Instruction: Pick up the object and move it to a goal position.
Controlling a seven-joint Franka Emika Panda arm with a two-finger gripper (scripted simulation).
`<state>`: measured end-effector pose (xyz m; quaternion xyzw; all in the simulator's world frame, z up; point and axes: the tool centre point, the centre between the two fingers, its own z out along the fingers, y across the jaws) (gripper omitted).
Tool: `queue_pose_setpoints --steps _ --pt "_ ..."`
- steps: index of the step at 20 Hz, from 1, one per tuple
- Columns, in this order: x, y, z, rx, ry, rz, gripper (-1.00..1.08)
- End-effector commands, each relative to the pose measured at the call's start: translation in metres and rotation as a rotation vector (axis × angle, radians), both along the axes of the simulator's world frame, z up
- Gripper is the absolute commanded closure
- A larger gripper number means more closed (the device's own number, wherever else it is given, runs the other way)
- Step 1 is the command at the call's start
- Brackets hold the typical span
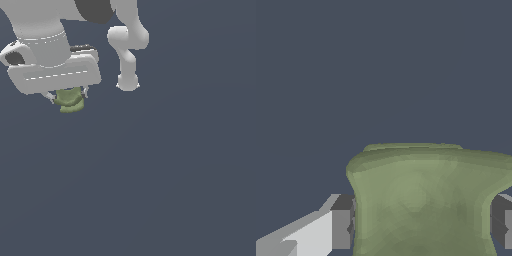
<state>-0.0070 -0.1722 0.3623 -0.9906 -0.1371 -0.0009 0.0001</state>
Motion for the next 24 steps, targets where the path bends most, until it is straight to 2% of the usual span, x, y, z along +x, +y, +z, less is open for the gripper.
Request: queue_pose_setpoints --steps 1,14,24 --pt "0.002 -0.006 0.022 0.000 0.001 0.001 1.08" --pt "0.014 -0.030 0.104 0.000 0.002 0.001 1.08" --pt "0.019 -0.040 0.134 0.000 0.002 0.001 1.08"
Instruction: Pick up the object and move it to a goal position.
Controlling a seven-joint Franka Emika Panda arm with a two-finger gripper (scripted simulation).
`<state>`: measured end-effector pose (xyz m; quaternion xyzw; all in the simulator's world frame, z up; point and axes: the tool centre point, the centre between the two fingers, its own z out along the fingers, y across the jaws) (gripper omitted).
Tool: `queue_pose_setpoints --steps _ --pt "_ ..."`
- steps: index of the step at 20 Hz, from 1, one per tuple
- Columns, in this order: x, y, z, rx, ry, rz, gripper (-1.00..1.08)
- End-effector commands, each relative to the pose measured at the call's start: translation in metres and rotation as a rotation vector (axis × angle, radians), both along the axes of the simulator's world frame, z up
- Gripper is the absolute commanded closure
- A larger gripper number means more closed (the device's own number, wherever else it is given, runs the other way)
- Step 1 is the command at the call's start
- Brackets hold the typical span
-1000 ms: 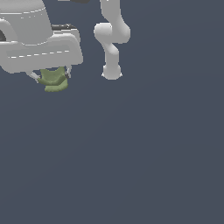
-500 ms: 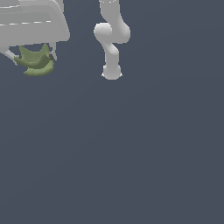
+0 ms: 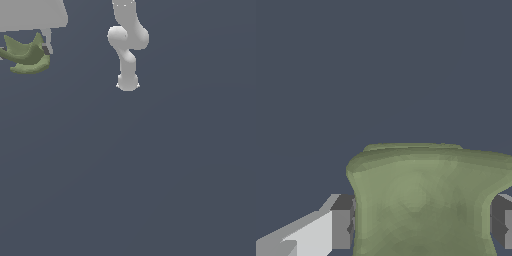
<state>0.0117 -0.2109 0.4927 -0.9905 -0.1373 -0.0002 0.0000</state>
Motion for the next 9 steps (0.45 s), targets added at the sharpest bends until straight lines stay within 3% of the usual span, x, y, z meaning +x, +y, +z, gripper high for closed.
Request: queue_pose_setpoints --steps 1,9 --pt "0.0009 -0.0014 0.0047 0.000 0.000 0.000 1.08" --pt "0.0022 -0.0031 0.0100 0.000 0.000 0.000 1.08"
